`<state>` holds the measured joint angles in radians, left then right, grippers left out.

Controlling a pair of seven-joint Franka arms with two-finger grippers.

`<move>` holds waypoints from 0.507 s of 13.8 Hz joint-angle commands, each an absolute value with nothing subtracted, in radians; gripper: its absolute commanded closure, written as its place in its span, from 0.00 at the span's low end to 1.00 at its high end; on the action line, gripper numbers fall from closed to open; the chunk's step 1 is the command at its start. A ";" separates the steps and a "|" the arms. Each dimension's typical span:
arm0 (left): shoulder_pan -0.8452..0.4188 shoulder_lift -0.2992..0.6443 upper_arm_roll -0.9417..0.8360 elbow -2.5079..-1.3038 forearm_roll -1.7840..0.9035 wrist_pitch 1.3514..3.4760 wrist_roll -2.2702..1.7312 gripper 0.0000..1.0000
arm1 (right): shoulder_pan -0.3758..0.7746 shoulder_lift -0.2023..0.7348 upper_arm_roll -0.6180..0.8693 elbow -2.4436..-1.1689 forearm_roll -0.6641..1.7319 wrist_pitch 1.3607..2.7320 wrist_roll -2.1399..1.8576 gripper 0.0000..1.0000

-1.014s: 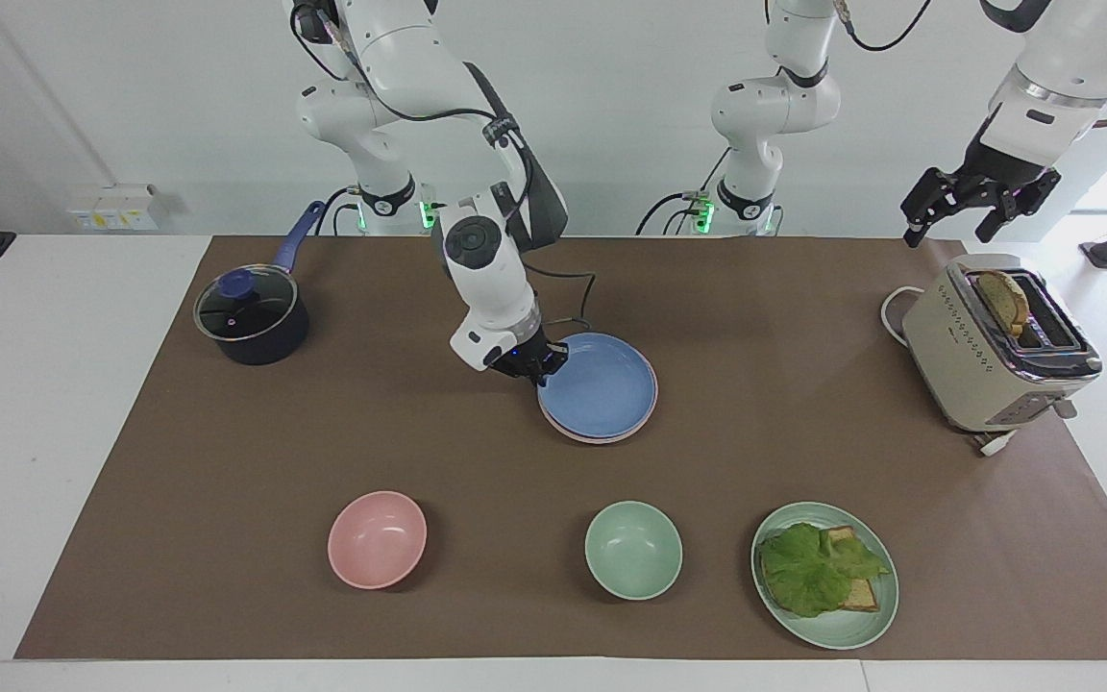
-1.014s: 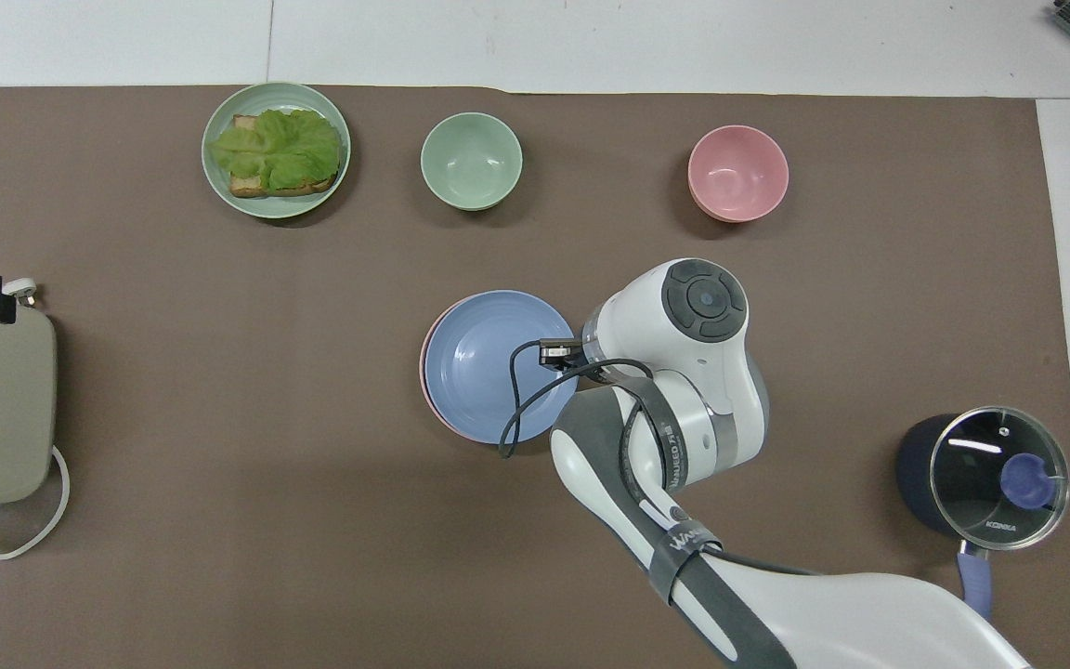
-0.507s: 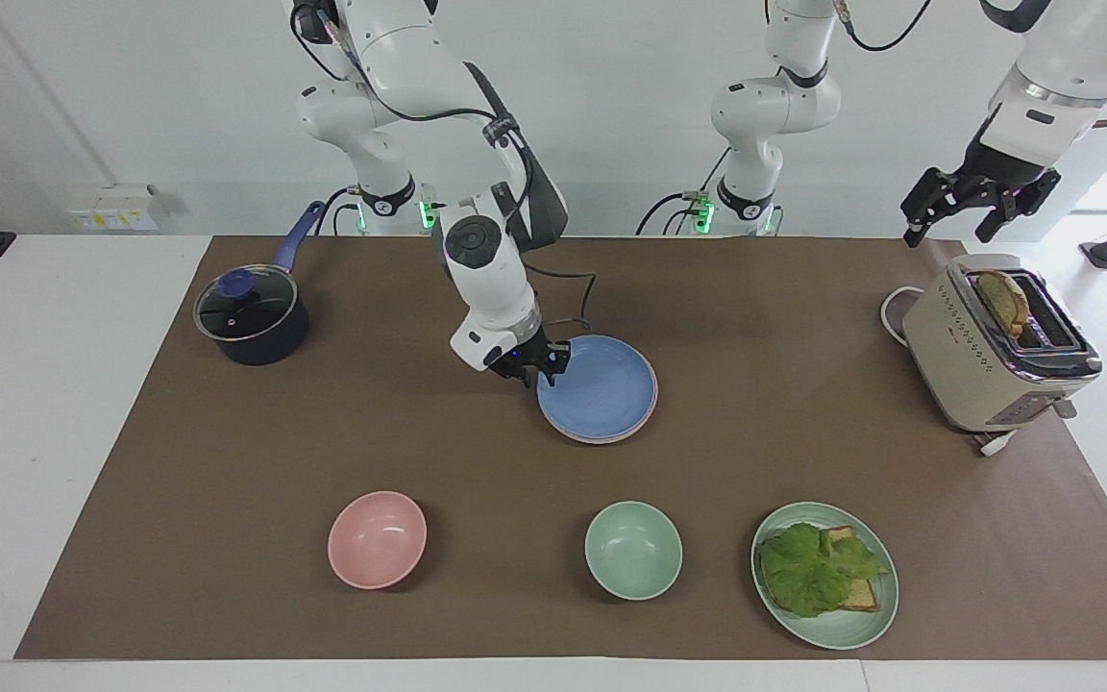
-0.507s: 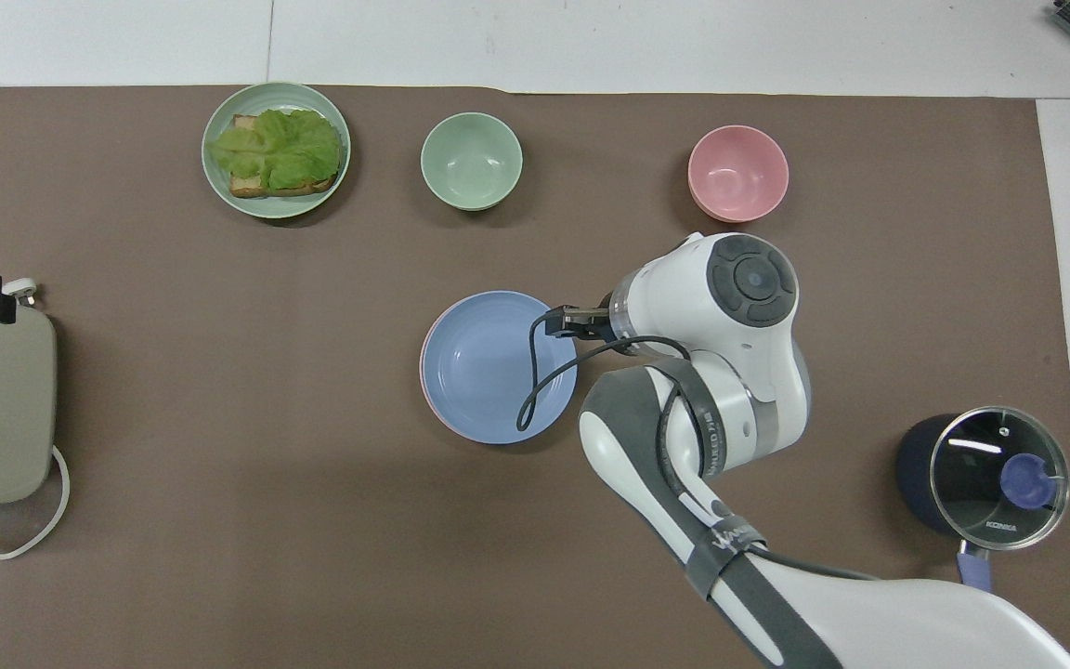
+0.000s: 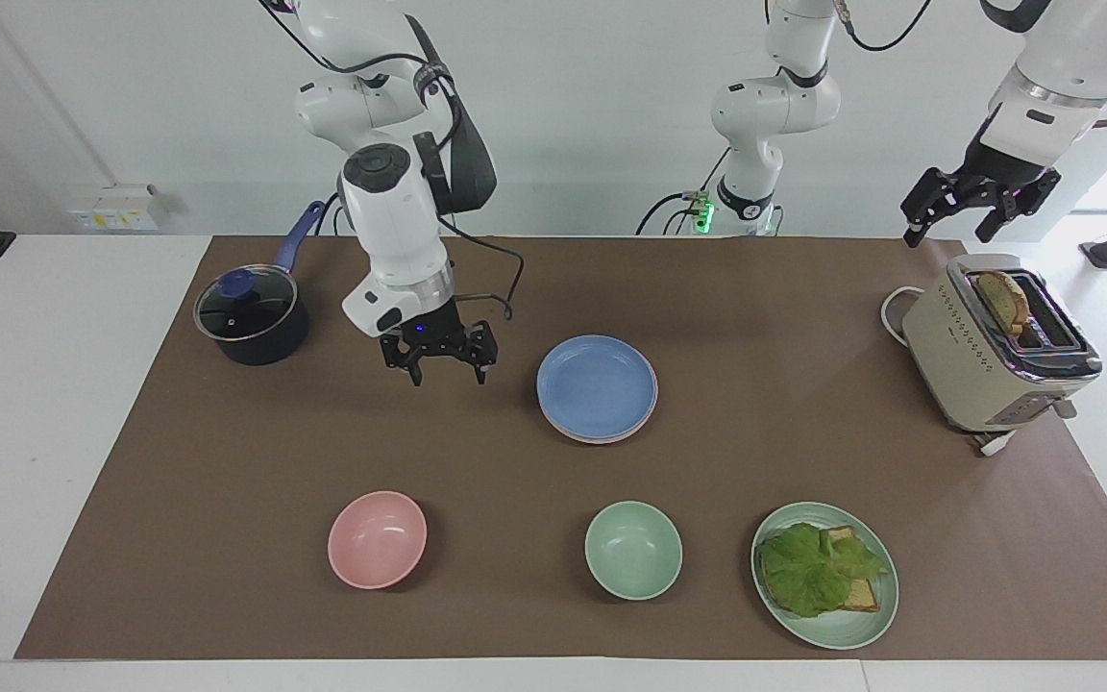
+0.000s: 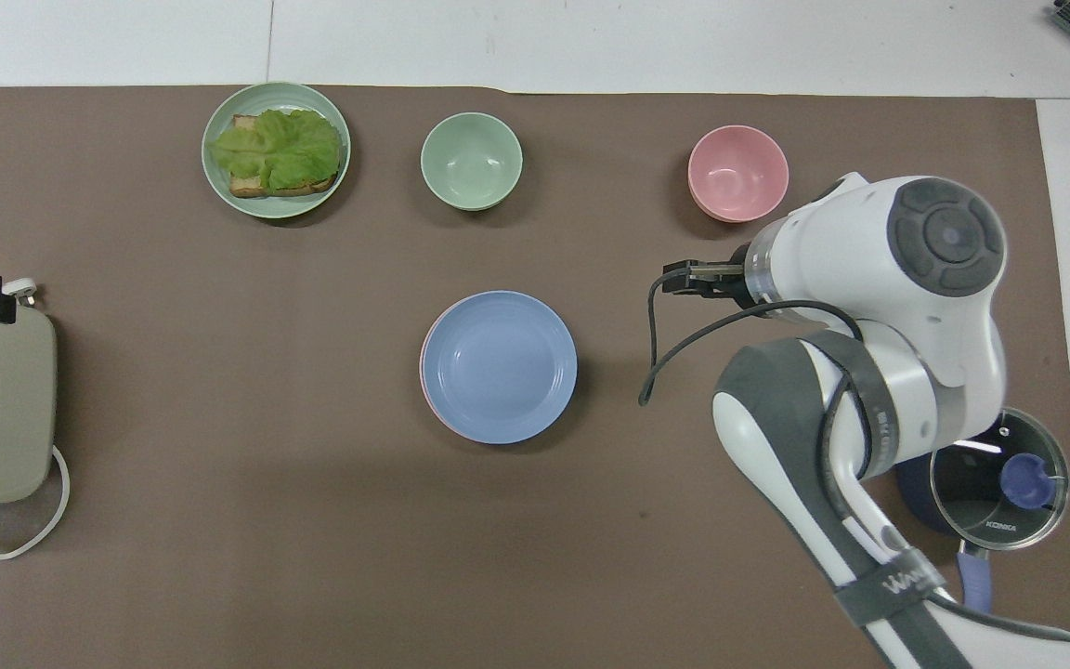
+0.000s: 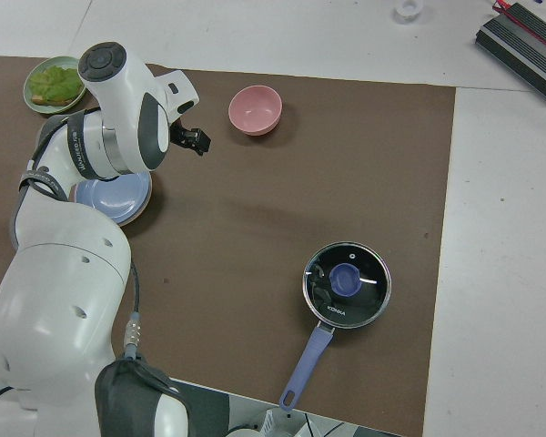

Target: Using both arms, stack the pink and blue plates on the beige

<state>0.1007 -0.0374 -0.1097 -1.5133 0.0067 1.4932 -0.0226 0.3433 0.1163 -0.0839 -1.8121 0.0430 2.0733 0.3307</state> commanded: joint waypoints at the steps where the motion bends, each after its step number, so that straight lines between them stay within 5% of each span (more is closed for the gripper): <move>1: 0.110 -0.043 -0.117 -1.519 0.018 1.485 -0.029 0.00 | 0.282 0.057 -0.080 -1.740 0.021 1.921 0.304 0.00; 7: 0.109 -0.043 -0.117 -1.519 0.018 1.485 -0.029 0.00 | 0.152 -0.043 -0.080 -1.724 0.021 1.709 0.209 0.00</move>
